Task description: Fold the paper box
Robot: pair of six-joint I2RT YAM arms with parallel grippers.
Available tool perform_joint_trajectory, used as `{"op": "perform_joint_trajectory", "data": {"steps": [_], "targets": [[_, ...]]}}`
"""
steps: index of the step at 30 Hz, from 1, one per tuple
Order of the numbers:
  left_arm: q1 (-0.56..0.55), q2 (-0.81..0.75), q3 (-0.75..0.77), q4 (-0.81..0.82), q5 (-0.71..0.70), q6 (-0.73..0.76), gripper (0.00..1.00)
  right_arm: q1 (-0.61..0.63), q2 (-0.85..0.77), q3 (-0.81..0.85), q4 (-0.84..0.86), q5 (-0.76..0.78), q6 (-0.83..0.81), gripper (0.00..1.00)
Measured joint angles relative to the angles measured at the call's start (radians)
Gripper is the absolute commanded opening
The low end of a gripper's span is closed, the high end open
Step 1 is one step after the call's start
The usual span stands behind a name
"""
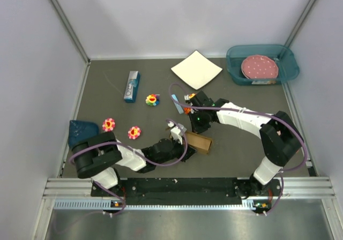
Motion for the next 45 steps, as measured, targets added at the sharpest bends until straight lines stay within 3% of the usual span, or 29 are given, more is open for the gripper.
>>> {"op": "perform_joint_trajectory", "data": {"steps": [7,15,24,29,30,33,40,45], "targets": [[0.000,-0.098,-0.014,-0.044,-0.001,0.019,0.08,0.000,0.000,0.000,-0.005,0.026,0.001,0.01],[0.001,-0.322,-0.033,-0.142,-0.008,0.045,0.11,-0.053,-0.032,0.016,-0.050,0.067,0.003,0.10],[0.002,-0.716,-0.041,-0.451,-0.087,0.092,0.16,-0.134,-0.148,0.103,-0.090,0.143,0.004,0.16],[0.003,-0.947,-0.039,-0.663,-0.269,0.108,0.38,-0.133,-0.264,0.107,-0.107,0.203,0.022,0.26],[0.003,-0.976,-0.039,-0.689,-0.308,0.117,0.48,-0.132,-0.290,0.107,-0.109,0.209,0.026,0.27],[0.004,-1.004,-0.035,-0.747,-0.409,0.154,0.57,-0.124,-0.398,0.086,-0.106,0.228,0.033,0.33],[0.029,-0.917,0.004,-0.830,-0.523,0.252,0.60,-0.102,-0.622,-0.055,-0.138,0.227,0.062,0.44],[0.043,-0.885,0.009,-0.826,-0.553,0.324,0.61,-0.036,-0.721,-0.137,-0.198,0.221,0.090,0.47]]}}
